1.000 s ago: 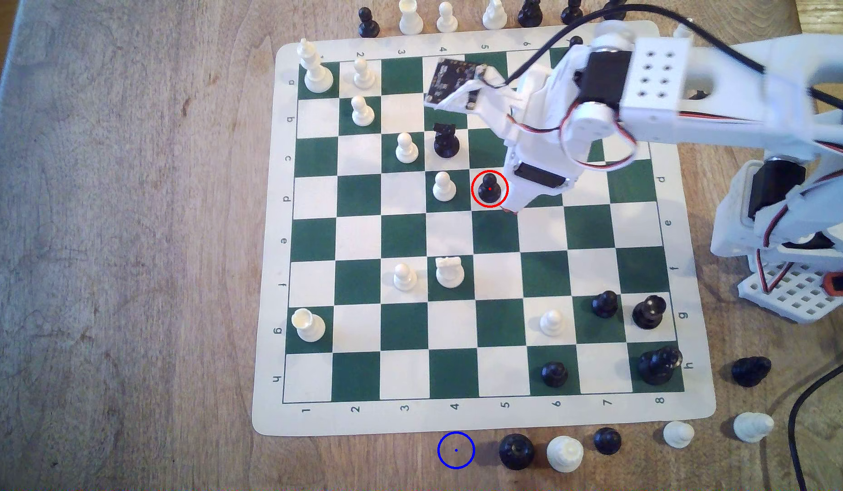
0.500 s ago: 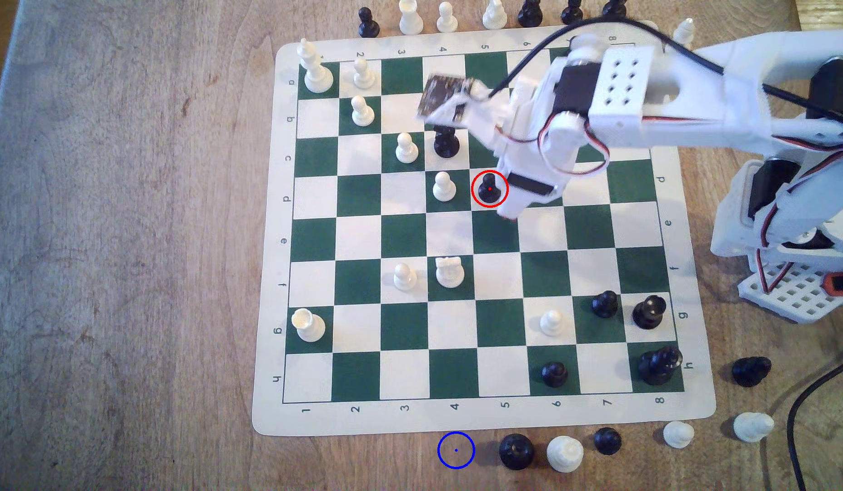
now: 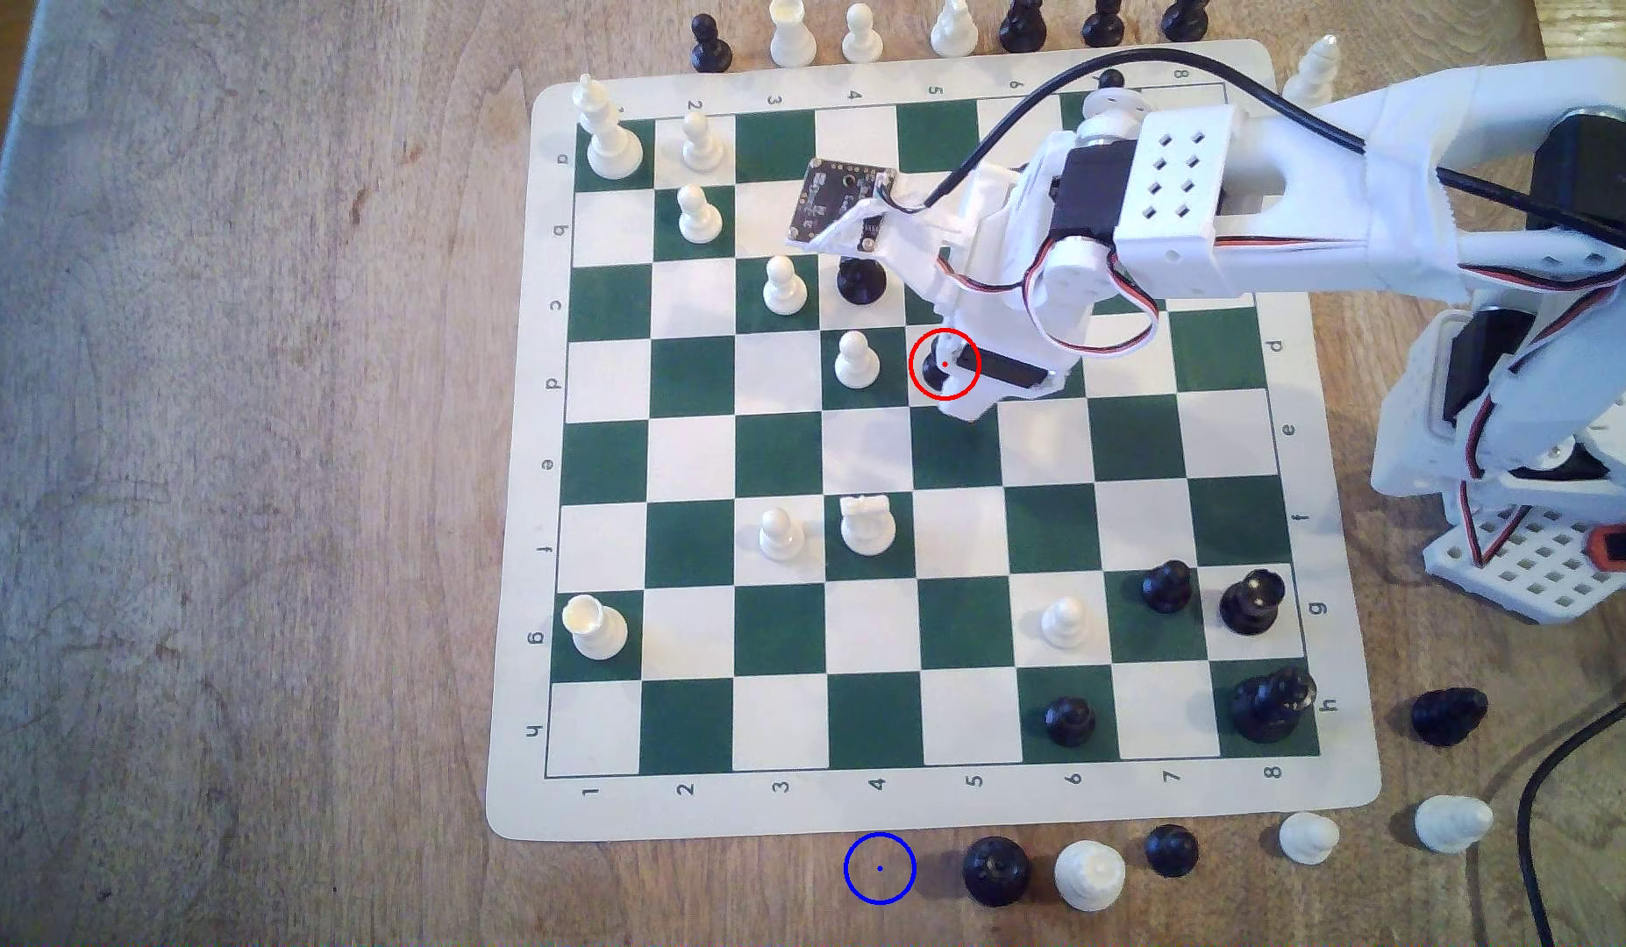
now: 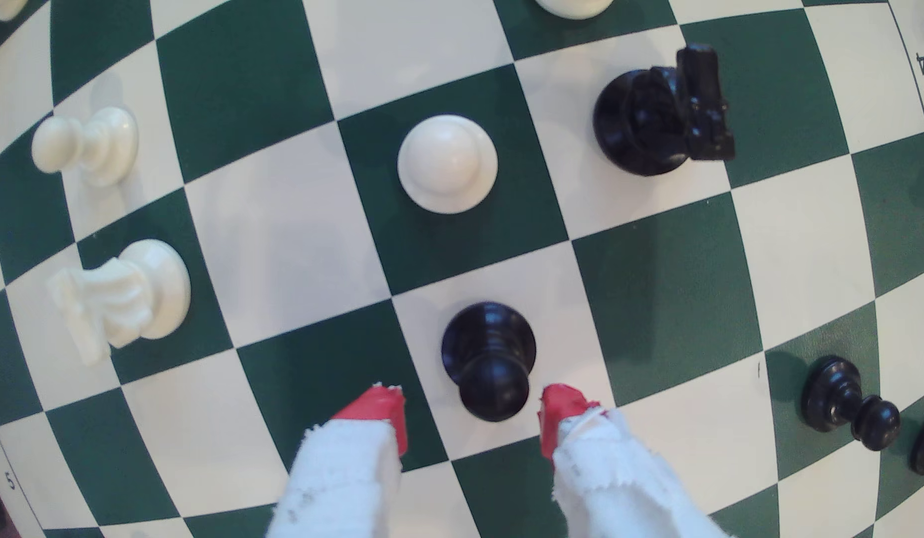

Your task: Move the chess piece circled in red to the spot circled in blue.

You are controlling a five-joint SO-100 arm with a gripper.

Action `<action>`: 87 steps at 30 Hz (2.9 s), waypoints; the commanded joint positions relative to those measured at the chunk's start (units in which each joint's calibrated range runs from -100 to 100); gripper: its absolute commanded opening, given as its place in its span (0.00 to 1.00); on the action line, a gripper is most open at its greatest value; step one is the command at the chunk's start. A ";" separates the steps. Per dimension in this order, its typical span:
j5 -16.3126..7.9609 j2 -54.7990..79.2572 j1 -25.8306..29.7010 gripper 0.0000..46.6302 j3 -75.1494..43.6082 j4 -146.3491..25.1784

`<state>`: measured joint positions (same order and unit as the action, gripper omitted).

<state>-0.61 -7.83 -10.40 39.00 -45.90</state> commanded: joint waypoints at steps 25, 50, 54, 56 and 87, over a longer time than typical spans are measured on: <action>-0.24 -1.59 0.11 0.24 -2.10 3.88; 0.05 -3.63 0.74 0.01 -0.56 2.00; 0.05 -7.87 0.82 0.01 -2.10 -1.61; 0.10 -11.44 1.99 0.01 -2.37 -4.14; -2.00 -10.42 29.29 0.01 -26.94 -19.46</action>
<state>-2.52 -19.31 15.56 19.57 -66.14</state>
